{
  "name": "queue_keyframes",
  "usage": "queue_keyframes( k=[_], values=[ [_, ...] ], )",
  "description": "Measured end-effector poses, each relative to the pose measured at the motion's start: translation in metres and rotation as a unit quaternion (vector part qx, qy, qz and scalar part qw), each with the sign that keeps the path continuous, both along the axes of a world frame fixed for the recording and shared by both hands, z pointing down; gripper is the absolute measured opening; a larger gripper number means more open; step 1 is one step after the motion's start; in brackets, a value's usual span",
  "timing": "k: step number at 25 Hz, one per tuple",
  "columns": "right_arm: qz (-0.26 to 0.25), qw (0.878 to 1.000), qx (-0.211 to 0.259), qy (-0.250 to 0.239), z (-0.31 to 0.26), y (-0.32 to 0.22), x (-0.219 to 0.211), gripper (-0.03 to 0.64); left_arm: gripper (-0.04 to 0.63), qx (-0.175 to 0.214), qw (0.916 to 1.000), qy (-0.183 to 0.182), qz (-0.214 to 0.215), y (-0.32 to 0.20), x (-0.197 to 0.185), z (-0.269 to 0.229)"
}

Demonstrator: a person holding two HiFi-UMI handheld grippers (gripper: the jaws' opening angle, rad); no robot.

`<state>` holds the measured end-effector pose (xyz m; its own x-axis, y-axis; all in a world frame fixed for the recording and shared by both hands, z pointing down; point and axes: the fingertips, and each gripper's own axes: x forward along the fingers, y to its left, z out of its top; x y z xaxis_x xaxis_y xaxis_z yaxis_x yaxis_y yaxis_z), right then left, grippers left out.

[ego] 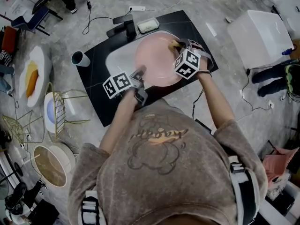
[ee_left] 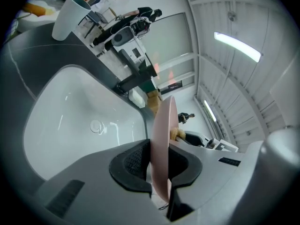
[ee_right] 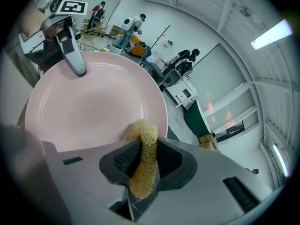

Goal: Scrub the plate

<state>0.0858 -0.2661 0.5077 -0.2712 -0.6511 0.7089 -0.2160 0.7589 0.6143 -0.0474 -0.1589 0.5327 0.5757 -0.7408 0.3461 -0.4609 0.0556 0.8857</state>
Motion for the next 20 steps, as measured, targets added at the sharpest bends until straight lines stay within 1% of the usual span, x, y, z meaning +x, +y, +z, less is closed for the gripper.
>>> queue_keyframes(
  k=[3,9,15,20],
  values=[
    [-0.002,1.000,-0.015,-0.002,0.004,0.010,0.000,0.084,0.055,-0.002,0.9999,-0.001,-0.014,-0.001,-0.007,0.001],
    [-0.003,0.997,-0.068,-0.030,0.013,0.038,-0.002,0.086,0.055,-0.005,0.9992,-0.008,-0.040,-0.004,-0.023,0.004],
    [-0.020,0.993,-0.108,-0.042,0.017,0.067,-0.010,0.085,0.055,-0.004,0.9985,-0.005,-0.054,-0.008,-0.031,0.004],
    [-0.033,0.990,-0.129,-0.050,0.023,0.086,-0.021,0.084,0.055,-0.006,0.9981,-0.002,-0.061,-0.012,-0.033,0.004]
  ],
)
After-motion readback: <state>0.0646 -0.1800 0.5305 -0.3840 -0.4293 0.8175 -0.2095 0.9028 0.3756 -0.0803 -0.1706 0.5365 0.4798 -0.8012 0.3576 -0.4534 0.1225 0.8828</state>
